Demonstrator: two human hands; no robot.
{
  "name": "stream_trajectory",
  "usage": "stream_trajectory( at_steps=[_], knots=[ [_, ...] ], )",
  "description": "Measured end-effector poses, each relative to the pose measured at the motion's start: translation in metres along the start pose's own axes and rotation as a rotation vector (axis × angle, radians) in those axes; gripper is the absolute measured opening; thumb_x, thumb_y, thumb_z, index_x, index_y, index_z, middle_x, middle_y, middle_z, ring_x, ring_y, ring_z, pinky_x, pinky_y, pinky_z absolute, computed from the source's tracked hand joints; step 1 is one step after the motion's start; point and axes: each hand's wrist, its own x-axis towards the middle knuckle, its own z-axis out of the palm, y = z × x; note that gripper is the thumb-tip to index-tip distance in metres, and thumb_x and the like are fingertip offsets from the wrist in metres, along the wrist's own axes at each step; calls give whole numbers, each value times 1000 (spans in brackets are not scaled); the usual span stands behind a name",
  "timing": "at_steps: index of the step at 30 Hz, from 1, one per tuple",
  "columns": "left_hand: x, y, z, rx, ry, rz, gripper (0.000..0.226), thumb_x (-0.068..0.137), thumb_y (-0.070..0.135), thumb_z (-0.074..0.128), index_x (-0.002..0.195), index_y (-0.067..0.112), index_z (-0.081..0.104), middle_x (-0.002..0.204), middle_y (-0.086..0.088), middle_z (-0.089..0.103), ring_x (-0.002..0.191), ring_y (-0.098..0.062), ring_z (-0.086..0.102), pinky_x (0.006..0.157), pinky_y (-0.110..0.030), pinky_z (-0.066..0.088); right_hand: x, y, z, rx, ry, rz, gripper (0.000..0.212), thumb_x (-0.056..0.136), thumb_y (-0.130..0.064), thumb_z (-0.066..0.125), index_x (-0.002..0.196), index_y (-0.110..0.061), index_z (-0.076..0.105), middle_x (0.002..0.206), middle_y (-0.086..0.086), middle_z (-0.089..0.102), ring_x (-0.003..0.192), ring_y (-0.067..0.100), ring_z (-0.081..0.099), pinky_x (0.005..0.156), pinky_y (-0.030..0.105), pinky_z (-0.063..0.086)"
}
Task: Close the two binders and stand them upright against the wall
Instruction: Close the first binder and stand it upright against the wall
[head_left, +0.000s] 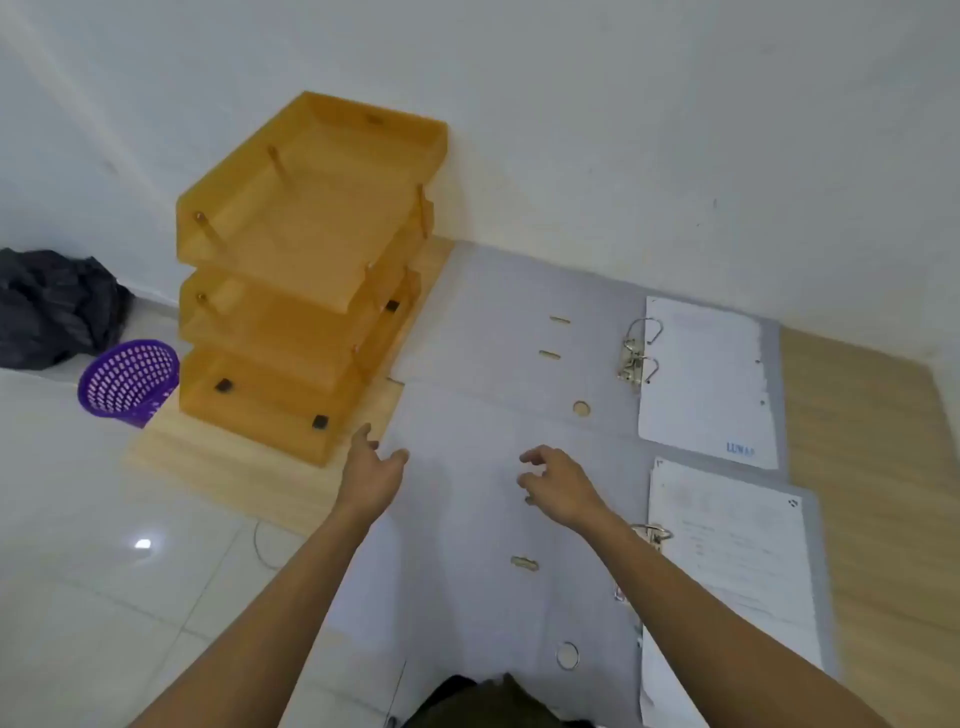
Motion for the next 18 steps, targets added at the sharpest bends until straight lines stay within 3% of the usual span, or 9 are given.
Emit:
stream_trajectory(
  at_steps=[2, 5, 8, 11, 14, 16, 17, 18],
  knots=[
    [6, -13, -6, 59, 28, -38, 80, 96, 26, 60, 160, 18, 13, 162, -13, 31, 144, -36, 37, 113, -48, 38, 0, 3, 10, -139, -2, -4, 44, 96, -19, 55, 139, -12, 53, 152, 8, 44, 133, 24, 49, 98, 22, 38],
    [7, -40, -9, 218, 16, -90, 80, 93, 26, 61, 159, 12, 19, 160, -14, 32, 145, -38, 32, 115, -53, 34, -5, 25, 27, -243, -19, -34, 50, 96, -16, 52, 146, -12, 48, 165, 2, 27, 144, 22, 39, 111, 24, 33],
    [-1, -49, -8, 326, 51, -35, 71, 92, 24, 63, 154, 12, 32, 153, -14, 37, 141, -38, 35, 112, -53, 35, -12, 40, 42, -256, -72, -41, 65, 94, -16, 53, 156, -18, 33, 169, -7, 9, 158, 21, 5, 118, 26, 24],
    [9, -50, -13, 238, 51, -44, 61, 89, 24, 67, 145, 10, 47, 143, -16, 48, 130, -37, 50, 107, -50, 44, -11, 43, 50, -213, -93, -11, 74, 91, -24, 54, 159, -25, 25, 170, -13, -5, 157, 20, -14, 118, 50, 38],
    [13, -37, -30, 103, 3, -47, 43, 91, 21, 68, 131, 8, 60, 125, -13, 66, 108, -32, 66, 91, -41, 54, -13, 30, 52, -135, -77, 38, 74, 93, -29, 56, 159, -28, 24, 171, -11, -8, 157, 20, -16, 114, 57, 39],
    [5, -23, -45, 46, -97, -16, 29, 95, 21, 63, 123, 13, 66, 118, -9, 72, 98, -24, 70, 85, -37, 55, -22, 13, 47, -79, -72, 40, 69, 96, -28, 54, 159, -29, 25, 171, -9, -4, 158, 21, -9, 114, 48, 42],
    [-1, -16, -51, 12, -167, 2, 26, 97, 22, 60, 121, 16, 68, 118, -7, 74, 98, -22, 71, 85, -36, 56, -27, 4, 44, -55, -69, 26, 67, 98, -29, 53, 159, -29, 25, 172, -9, -1, 158, 21, -3, 104, 36, 50],
    [-10, -6, -56, -28, -241, 20, 26, 99, 24, 58, 121, 18, 69, 119, -4, 75, 101, -22, 73, 87, -36, 56, -32, -6, 39, -29, -69, 7, 65, 99, -30, 52, 159, -30, 26, 171, -11, 1, 158, 19, 3, 84, 20, 53]
  ],
)
